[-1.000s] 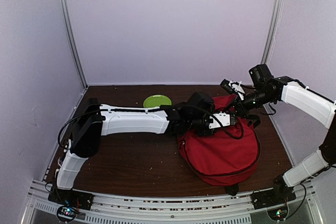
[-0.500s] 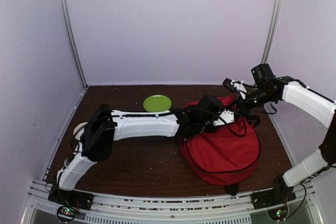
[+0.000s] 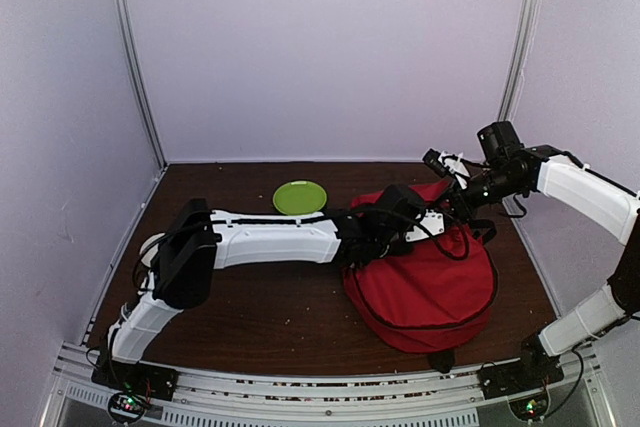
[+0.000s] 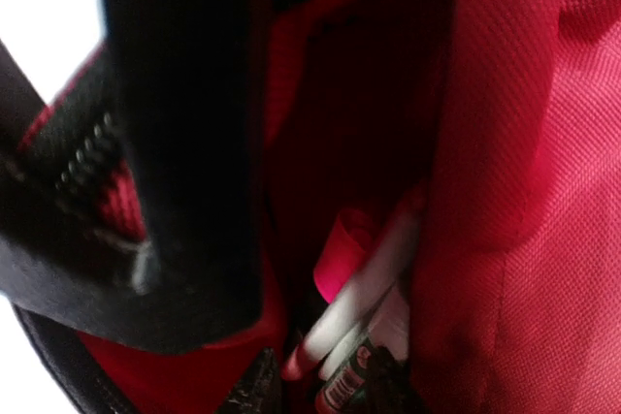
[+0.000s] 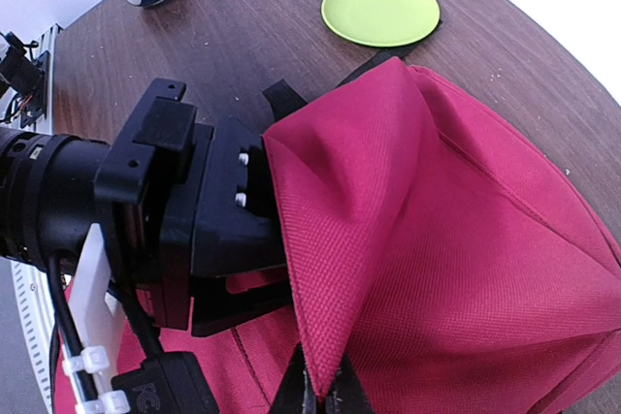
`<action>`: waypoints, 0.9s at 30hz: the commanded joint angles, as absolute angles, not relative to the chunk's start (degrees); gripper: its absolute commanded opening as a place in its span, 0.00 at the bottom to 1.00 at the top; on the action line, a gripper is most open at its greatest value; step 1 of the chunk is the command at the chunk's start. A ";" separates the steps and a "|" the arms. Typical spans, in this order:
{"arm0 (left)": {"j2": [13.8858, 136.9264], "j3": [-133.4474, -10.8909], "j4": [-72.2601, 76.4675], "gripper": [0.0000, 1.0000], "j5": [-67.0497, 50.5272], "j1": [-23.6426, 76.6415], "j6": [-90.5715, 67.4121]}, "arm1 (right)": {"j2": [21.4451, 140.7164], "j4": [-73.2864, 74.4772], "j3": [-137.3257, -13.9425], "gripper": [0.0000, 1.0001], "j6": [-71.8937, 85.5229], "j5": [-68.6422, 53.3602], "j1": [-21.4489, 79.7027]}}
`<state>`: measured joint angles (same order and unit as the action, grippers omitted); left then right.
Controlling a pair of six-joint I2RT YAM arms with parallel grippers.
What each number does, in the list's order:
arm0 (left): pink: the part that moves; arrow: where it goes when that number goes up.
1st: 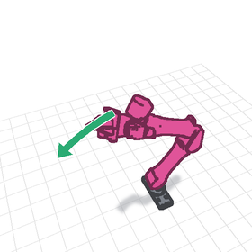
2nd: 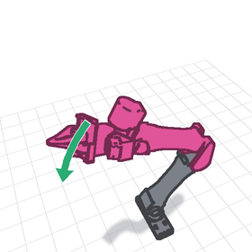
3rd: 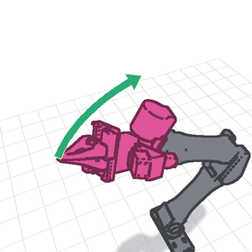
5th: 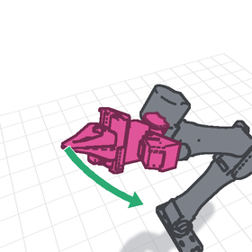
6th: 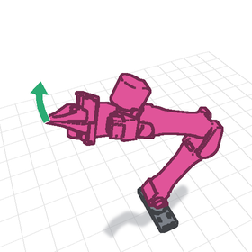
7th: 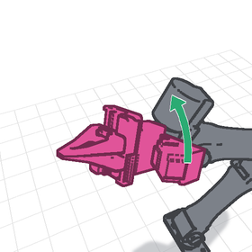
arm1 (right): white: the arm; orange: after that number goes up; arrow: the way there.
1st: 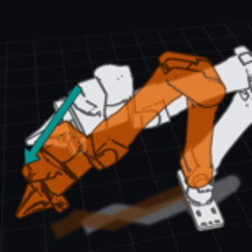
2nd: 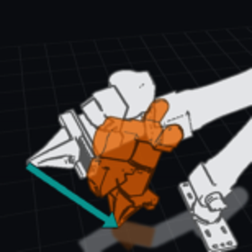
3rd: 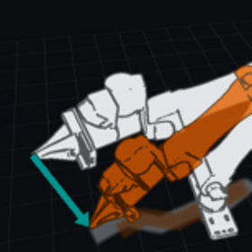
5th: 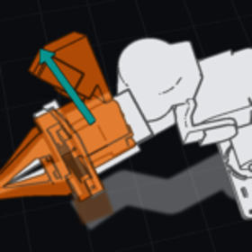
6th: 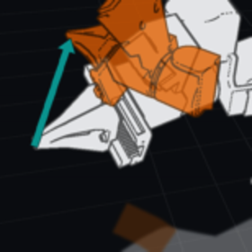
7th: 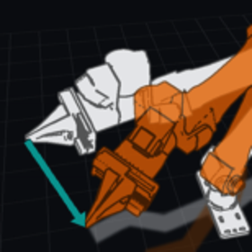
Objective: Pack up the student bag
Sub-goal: Place the pen in the lower front pocket of the bag, then move the student bag to the center of the board.
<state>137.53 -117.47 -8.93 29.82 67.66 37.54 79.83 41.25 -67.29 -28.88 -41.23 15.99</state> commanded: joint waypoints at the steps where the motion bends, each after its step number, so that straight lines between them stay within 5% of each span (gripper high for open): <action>1: 134.93 -115.28 -8.78 0.34 32.41 66.64 36.39 | 79.08 42.66 -68.64 0.00 -27.95 -47.31 17.31; 17: 112.79 -91.70 1.82 0.34 25.38 72.50 29.06 | 79.07 42.63 -68.48 0.00 -28.78 -44.52 17.01; 27: 105.81 -83.08 -0.45 0.40 24.71 72.39 13.79 | 74.13 53.78 -73.67 0.27 -36.84 -41.66 16.41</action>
<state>106.78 -86.35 -1.26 25.65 72.79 22.72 78.89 47.13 -69.63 -32.10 -42.24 16.51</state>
